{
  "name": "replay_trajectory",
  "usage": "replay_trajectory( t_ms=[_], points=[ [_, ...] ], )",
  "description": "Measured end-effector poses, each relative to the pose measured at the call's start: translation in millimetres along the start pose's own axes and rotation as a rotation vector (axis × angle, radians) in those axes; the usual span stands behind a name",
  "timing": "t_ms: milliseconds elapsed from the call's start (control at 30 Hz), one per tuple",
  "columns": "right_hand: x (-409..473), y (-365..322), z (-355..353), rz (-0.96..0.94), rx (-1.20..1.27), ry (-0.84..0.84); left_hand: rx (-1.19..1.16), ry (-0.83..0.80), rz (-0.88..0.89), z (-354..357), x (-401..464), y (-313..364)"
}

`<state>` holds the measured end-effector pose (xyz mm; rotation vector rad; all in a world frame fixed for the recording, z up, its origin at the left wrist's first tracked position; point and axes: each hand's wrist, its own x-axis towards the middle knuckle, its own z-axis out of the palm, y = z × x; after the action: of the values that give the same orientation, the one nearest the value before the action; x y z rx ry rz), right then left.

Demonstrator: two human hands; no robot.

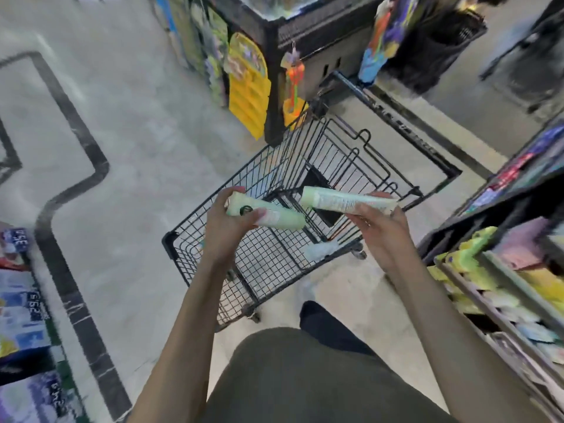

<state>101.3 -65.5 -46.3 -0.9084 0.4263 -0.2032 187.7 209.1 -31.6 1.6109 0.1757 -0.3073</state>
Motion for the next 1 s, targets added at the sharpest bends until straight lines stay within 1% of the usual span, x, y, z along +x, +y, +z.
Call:
replay_trajectory(
  t_ms=[167, 367, 500, 600, 733, 833, 900, 1000],
  points=[
    [-55, -8, -21, -0.087, 0.147, 0.001, -0.070, -0.091, -0.010, 21, -28, 8],
    [-117, -20, -55, -0.222, 0.337, 0.152, -0.155, -0.241, -0.065, 69, -64, 16],
    [-154, -34, -75, -0.270, 0.495, 0.227, -0.134, -0.373, -0.089, 110, -91, 9],
    [-185, -45, -92, -0.332, 0.516, 0.264, -0.146, -0.460, -0.161, 145, -120, 0],
    [-230, -54, -125, -0.338, 0.503, 0.328, -0.185, -0.584, -0.235, 191, -171, -9],
    [-275, -58, -154, -0.326, 0.450, 0.378, -0.191, -0.683, -0.243, 225, -215, -21],
    [-298, -60, -163, -0.307, 0.437, 0.398, -0.179, -0.717, -0.236, 240, -235, -28],
    [-340, -66, -188, -0.336, 0.387, 0.503, -0.102, -0.805, -0.217, 265, -277, -42]
  ],
)
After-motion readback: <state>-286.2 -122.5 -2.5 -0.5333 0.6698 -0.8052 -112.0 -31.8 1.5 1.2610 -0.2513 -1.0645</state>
